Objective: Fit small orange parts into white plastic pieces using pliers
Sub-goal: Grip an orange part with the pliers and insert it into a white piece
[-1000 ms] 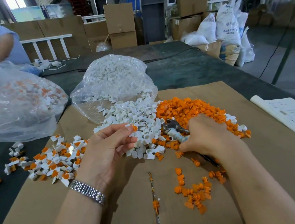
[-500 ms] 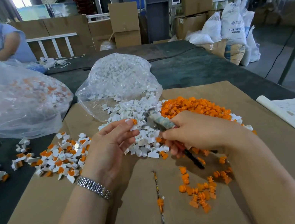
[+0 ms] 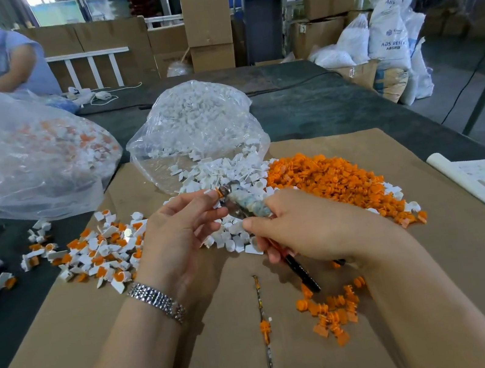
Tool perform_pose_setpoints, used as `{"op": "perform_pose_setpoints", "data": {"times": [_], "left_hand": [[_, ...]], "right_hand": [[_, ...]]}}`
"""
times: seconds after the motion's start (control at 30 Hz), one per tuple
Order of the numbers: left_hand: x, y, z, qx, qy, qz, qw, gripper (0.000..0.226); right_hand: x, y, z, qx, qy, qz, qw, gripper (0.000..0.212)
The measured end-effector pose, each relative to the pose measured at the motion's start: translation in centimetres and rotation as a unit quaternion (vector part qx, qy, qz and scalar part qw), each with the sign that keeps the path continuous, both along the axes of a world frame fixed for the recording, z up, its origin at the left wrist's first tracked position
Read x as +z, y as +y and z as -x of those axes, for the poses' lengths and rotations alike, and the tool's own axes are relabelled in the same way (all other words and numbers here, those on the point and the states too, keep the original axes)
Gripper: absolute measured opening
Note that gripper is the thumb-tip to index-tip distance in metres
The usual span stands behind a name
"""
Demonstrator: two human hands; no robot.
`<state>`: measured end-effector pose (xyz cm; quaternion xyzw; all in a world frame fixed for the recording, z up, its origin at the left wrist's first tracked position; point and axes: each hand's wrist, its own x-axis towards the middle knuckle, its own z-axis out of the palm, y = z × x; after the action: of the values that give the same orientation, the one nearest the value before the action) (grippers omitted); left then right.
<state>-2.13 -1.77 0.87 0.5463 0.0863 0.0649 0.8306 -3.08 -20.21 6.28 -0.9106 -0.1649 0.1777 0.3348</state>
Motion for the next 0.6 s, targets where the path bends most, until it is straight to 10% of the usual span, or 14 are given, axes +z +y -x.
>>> {"op": "perform_pose_setpoints", "data": {"times": [0.6], "left_hand": [[0.2,-0.4,0.2,0.024,0.012,0.009,1.000,0.012]], "right_hand": [[-0.7,1.2,0.2,-0.029,-0.022,-0.002,0.999,0.041]]}}
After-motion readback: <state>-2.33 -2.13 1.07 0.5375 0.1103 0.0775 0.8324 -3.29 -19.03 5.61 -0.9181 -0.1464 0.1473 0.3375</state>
